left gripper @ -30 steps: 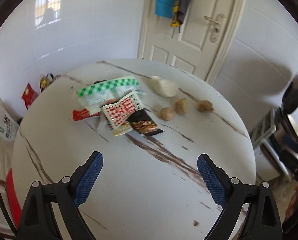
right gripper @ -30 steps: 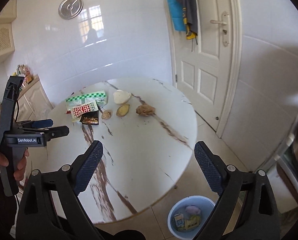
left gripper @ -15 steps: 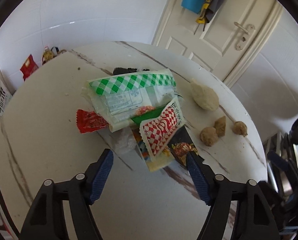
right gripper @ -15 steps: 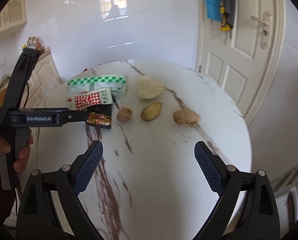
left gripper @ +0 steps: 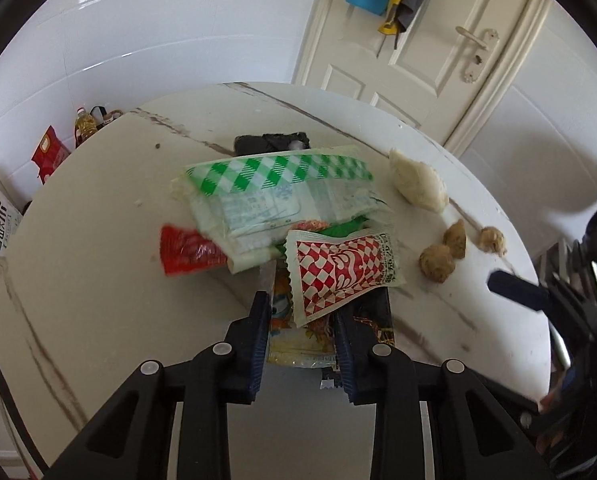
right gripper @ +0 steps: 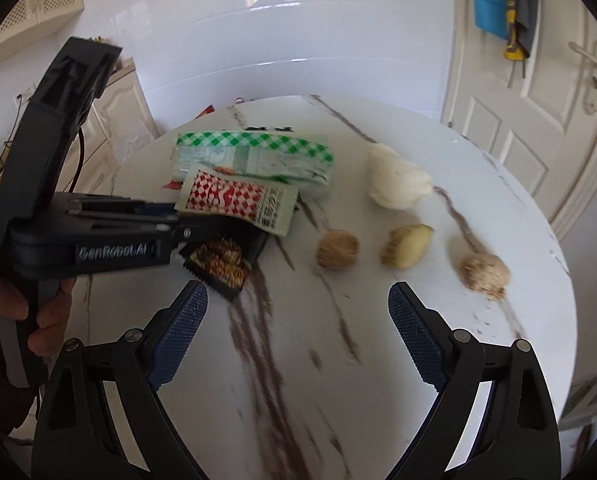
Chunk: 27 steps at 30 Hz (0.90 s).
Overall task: Collect trash
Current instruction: 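Grasp the colorful juice box and wrappers with the left tool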
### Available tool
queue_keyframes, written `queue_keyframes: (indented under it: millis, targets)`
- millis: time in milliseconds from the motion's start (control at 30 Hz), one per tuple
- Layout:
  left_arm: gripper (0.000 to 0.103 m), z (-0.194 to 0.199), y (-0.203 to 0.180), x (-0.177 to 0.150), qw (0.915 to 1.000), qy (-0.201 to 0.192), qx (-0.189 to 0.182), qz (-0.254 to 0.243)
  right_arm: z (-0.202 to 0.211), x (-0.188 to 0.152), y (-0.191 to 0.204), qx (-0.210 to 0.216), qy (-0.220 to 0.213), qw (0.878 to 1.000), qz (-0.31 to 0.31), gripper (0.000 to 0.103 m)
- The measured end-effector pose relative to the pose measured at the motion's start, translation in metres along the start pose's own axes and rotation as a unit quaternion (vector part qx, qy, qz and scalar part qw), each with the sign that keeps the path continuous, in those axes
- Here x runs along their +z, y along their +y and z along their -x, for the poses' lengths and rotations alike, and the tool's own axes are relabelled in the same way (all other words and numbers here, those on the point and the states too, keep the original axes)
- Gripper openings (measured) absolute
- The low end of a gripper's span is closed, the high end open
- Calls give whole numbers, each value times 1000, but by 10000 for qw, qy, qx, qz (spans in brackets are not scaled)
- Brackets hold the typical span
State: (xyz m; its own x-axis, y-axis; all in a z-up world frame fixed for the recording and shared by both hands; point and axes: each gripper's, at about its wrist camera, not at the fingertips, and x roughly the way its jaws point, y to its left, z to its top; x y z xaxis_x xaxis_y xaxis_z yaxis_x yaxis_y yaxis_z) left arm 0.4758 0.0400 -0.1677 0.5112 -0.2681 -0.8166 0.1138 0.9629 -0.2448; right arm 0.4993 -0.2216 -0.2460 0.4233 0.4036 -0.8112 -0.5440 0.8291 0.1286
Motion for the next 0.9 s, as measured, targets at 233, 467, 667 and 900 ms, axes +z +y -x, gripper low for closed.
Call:
queue_keyframes:
  millis: [233, 467, 667, 900]
  targets:
    - [27, 39, 24, -33, 9992, 79, -226, -319, -18, 5, 33, 288, 100, 9993, 215, 90]
    - [27, 68, 39, -58, 9982, 56, -390, -446, -19, -4, 63, 714, 251, 9964, 385, 84]
    - [27, 85, 46, -76, 9980, 29, -478, -413, -27, -6, 75, 1099, 426, 9923, 390, 62]
    - [28, 92, 43, -86, 9987, -4, -427, -291, -21, -15, 86, 1064, 307, 9929, 440, 25]
